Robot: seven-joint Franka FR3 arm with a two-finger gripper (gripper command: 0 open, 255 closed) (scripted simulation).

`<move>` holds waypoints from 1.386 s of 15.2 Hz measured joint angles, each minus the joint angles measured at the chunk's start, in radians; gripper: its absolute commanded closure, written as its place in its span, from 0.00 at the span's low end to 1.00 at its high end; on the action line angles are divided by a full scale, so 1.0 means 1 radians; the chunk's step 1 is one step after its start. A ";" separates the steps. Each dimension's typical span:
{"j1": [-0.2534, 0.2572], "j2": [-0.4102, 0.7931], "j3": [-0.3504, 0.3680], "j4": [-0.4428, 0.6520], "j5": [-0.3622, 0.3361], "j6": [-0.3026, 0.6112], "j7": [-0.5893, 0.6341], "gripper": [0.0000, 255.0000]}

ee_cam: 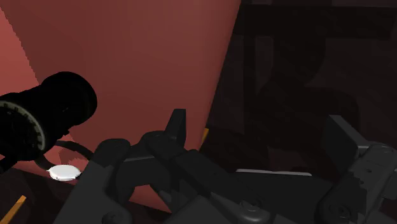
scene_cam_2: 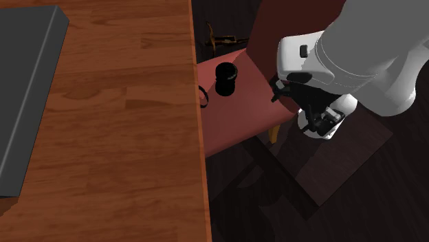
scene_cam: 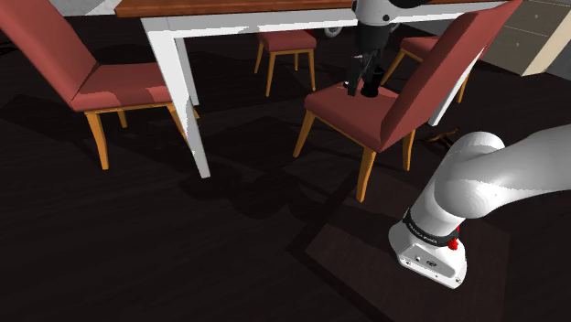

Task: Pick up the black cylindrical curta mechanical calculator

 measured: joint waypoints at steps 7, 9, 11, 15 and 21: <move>-0.030 0.036 -0.121 0.029 -0.068 0.037 -0.149 0.00; -0.040 0.054 -0.168 0.050 -0.091 0.048 -0.209 0.00; -0.046 0.085 -0.219 0.080 -0.110 0.062 -0.272 0.00; -0.053 0.152 -0.320 0.144 -0.136 0.095 -0.397 0.00; -0.057 0.186 -0.368 0.147 -0.124 0.164 -0.452 0.00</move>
